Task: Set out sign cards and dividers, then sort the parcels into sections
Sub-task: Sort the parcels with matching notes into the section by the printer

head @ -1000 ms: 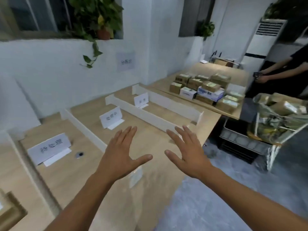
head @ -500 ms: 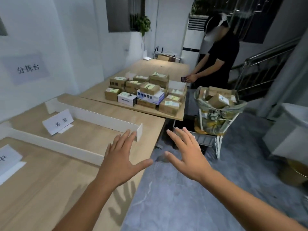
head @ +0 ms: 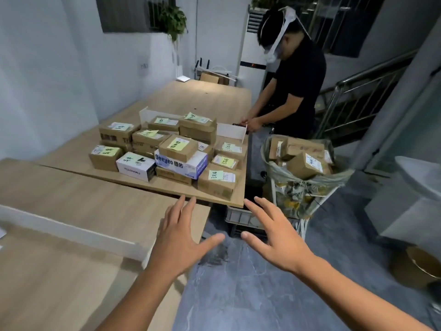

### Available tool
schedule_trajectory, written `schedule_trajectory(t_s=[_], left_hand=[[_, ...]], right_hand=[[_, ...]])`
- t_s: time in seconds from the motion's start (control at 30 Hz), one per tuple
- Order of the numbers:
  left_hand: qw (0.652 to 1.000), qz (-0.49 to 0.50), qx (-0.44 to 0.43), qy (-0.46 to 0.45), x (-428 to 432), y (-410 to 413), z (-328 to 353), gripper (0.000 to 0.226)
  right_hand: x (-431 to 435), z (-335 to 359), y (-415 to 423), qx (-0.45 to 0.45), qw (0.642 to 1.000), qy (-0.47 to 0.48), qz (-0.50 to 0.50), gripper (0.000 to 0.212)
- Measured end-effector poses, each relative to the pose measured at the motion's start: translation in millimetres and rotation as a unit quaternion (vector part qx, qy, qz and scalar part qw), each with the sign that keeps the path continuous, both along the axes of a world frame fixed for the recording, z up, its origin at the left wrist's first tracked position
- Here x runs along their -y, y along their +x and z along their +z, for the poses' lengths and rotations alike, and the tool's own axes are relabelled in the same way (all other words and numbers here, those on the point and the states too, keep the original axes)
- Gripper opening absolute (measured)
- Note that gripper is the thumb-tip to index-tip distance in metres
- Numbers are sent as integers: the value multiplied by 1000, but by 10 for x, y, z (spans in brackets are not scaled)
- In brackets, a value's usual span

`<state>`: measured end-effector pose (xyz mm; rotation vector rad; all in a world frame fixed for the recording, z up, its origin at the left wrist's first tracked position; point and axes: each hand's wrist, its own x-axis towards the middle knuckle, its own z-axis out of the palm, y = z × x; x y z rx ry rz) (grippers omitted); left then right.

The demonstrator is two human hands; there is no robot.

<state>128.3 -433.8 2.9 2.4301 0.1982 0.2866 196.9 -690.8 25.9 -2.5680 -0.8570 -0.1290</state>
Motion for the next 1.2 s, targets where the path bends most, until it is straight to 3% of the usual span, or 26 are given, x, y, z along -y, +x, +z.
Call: schedule_trajectory(t_s=[0.13,0.5,0.63,0.87,0.93,1.03,1.1,1.2], left_hand=[[999,26,-12,-14,154,933,-181,123],[974,196,-31,-107,722,2897,-653,112],[957,247,-35,-149,835,3364,-899,97],[927,329,-63,-169,804,4177,-1641,93],[908,364,-66,-196,807,4360,-1843,96],[851,440,-71,-279,887,4599,-2035,97],[810,479,-73,-330,964,4707,-2149,84],[792,501,-78,-341,1056,4864,-2308,62]], right_hand=[[180,-210,1055,-27,1000,5,4,75],[131,-612,3710,-81,987,-15,141,73],[-98,-907,4394,-133,974,-14,185,71],[-503,-1698,5276,-204,949,-72,228,70],[-569,-1890,5398,-231,945,-75,218,67],[-638,-2098,5532,-257,939,-80,216,64],[-672,-2210,5591,-248,941,-71,218,62],[-767,-2377,5697,-243,949,-50,196,57]])
